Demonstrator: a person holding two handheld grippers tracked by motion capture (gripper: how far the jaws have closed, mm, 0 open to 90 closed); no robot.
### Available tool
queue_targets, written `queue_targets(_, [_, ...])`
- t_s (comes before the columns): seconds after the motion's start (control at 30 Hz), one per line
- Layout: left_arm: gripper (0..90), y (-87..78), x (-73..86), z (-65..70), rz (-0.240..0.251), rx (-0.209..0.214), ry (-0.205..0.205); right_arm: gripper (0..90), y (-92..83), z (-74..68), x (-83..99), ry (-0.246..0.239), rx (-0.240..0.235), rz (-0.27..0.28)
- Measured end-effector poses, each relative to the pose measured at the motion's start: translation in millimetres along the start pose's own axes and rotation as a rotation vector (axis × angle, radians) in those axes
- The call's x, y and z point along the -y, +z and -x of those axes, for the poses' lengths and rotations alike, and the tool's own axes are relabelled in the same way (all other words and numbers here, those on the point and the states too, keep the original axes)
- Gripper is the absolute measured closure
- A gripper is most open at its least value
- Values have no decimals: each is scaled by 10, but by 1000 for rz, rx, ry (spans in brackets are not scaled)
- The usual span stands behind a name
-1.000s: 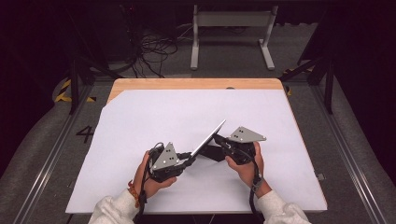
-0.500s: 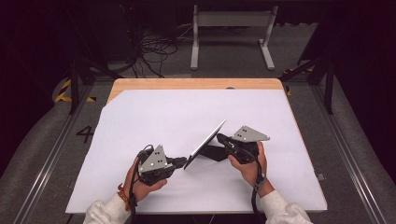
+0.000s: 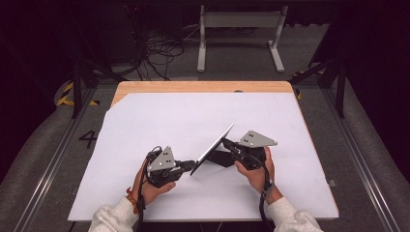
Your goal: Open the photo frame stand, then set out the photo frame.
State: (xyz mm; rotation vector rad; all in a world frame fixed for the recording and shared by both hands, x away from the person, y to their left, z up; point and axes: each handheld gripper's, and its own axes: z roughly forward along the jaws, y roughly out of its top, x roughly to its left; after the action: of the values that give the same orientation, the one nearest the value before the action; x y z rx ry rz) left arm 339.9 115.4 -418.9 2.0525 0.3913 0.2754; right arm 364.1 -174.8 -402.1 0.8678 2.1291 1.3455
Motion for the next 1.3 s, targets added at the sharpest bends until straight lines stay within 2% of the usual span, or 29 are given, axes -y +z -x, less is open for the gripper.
queue_targets(0.4, [894,18,-27,94,5,22,16,900,34,20,0,-7,-24,9])
queue_targets(0.73, [893,51,-40,96,18,58,18,900,59,29,-2,-19,-33,-2])
queue_targets(1.0, [893,66,-38,143,18,63,17,900,60,25,-4,-21,-38,-8])
queue_targets(1.17, [893,94,-50,179,14,83,31,900,87,32,-5,-26,-54,-16])
queue_targets(1.3, [893,113,-37,226,-8,96,53,900,103,26,-9,-31,-53,-18])
